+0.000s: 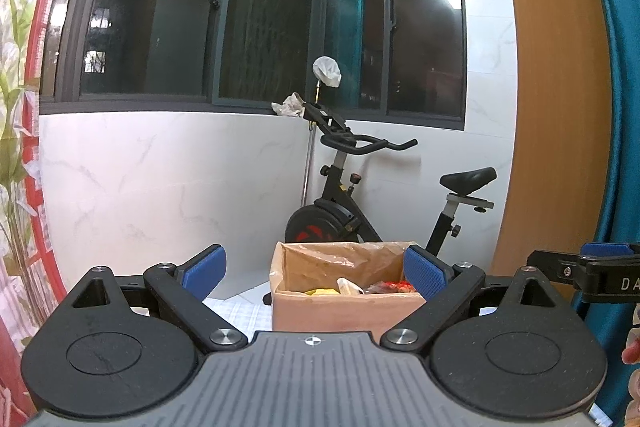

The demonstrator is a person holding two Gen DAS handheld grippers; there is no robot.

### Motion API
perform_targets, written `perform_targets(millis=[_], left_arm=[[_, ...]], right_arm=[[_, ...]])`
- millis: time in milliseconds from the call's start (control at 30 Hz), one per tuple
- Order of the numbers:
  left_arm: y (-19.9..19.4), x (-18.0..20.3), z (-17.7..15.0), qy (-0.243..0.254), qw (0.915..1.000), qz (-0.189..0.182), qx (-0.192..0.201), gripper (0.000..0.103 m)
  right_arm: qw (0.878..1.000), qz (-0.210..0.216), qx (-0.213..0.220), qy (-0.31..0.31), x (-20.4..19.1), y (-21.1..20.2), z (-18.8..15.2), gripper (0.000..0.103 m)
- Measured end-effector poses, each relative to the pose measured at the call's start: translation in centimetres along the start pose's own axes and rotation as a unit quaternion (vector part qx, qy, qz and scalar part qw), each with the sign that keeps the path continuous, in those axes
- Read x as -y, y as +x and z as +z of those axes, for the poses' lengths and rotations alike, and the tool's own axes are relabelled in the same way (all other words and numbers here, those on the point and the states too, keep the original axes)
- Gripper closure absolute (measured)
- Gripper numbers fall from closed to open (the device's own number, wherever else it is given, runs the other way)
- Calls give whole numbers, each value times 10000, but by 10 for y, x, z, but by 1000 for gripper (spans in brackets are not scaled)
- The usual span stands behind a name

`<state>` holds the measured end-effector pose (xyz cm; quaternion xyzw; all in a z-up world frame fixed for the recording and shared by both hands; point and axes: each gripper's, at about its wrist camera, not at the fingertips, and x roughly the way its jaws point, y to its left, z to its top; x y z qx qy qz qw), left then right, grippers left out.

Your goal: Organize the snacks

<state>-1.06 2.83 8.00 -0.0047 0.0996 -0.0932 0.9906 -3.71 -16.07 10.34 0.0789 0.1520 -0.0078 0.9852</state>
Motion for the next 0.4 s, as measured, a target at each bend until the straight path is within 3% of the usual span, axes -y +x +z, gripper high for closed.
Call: perform_targets(millis=[400], left_arm=[[0,1,1,-101,9999,9,-30,6]], right_arm=[[10000,-20,-13,3,3,-1,1,0]])
